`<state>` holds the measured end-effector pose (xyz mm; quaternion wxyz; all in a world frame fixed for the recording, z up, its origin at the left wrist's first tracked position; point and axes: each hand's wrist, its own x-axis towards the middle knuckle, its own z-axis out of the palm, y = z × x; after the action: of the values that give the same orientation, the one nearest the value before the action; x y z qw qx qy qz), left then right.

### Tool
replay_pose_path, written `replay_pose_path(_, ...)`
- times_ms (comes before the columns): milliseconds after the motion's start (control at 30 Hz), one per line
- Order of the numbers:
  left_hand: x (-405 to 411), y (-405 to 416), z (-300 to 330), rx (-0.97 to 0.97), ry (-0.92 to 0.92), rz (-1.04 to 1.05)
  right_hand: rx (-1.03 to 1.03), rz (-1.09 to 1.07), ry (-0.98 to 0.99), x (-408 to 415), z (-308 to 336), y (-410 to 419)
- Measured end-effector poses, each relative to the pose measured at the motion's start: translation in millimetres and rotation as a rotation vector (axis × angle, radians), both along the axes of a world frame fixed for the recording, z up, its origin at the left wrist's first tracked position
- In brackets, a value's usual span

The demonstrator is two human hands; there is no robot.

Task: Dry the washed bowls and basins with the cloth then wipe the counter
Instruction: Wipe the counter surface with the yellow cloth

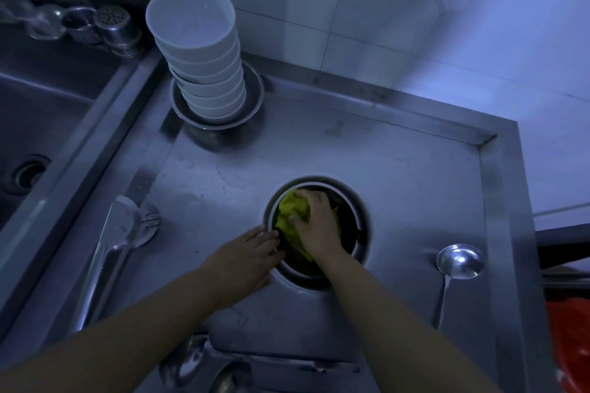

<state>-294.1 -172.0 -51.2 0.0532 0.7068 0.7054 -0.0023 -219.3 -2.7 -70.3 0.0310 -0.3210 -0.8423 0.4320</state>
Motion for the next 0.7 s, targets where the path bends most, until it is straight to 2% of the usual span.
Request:
replay_pose_path(67,-5,-1,2,0.003,-0.060,0.048,-0.006,0.124,-0.031,5,-3,-5)
replay_pose_path(133,-12,4,8,0.047,-0.157,0.190,0.007,0.184,-0.016,12,-5,-6)
replay_pose_path(200,-23,13,14,0.113,-0.174,0.303,0.009,0.135,0.049,16,-4,-5)
replay_pose_path(267,-34,27,21,0.162,-0.165,0.305,-0.013,0.094,0.112,16,1,-7)
replay_pose_path(333,-41,45,23,0.069,-0.177,0.247,-0.063,0.127,0.136,16,4,-9)
replay_pose_path(400,-48,60,22,-0.140,-0.163,0.192,-0.037,0.244,0.103,20,4,-11)
replay_pose_path(467,-51,68,22,-0.351,-0.057,0.115,-0.007,0.335,0.043,26,2,-10)
replay_pose_path(567,-51,65,20,-0.449,0.148,-0.050,-0.032,0.442,-0.002,35,6,-9)
replay_pose_path(633,-48,60,16,-0.488,0.221,-0.095,0.057,0.568,-0.077,42,10,-6)
replay_pose_path(700,-44,56,13,-0.445,0.238,-0.063,0.171,0.697,-0.136,51,15,-2)
